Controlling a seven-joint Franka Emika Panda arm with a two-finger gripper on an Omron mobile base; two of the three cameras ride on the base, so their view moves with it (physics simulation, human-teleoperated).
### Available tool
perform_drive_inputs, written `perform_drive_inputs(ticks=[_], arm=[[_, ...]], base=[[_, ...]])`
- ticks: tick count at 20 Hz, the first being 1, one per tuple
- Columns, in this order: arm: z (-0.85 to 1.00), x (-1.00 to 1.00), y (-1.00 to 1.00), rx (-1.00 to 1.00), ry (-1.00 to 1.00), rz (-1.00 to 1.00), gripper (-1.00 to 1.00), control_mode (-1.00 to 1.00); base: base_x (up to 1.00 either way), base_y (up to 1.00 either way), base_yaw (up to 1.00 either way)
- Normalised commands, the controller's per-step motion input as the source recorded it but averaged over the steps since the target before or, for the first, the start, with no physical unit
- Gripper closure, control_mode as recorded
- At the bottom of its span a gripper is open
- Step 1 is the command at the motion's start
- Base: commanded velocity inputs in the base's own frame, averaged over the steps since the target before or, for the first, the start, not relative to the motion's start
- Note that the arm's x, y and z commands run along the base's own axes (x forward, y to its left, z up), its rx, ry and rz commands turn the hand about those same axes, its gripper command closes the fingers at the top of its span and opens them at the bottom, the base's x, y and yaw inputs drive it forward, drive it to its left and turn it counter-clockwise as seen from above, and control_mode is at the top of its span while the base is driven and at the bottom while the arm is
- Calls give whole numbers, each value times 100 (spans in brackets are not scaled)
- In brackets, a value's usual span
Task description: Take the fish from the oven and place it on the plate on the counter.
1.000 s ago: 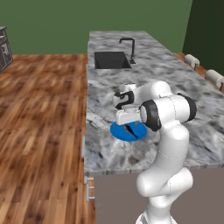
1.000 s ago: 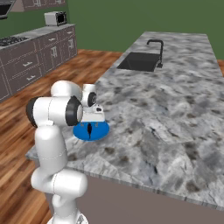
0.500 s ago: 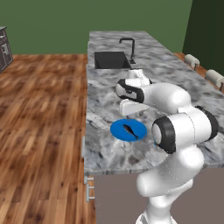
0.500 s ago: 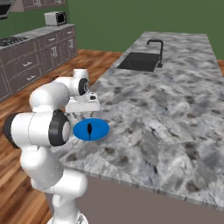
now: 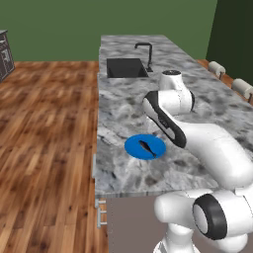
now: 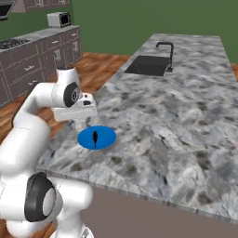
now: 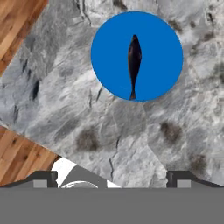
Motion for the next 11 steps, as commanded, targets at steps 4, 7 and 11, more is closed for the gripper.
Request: perform_drive_inputs(ticks=[4,7,11], arm=[[36,-100,-8,0,-20,0,-100,-100],[28,-100,-10,0,-19,0,-100,-100],[32,-100,-8,0,-19,0,-100,-100]], base=[[0,0,0],[0,0,0],[0,0,0]])
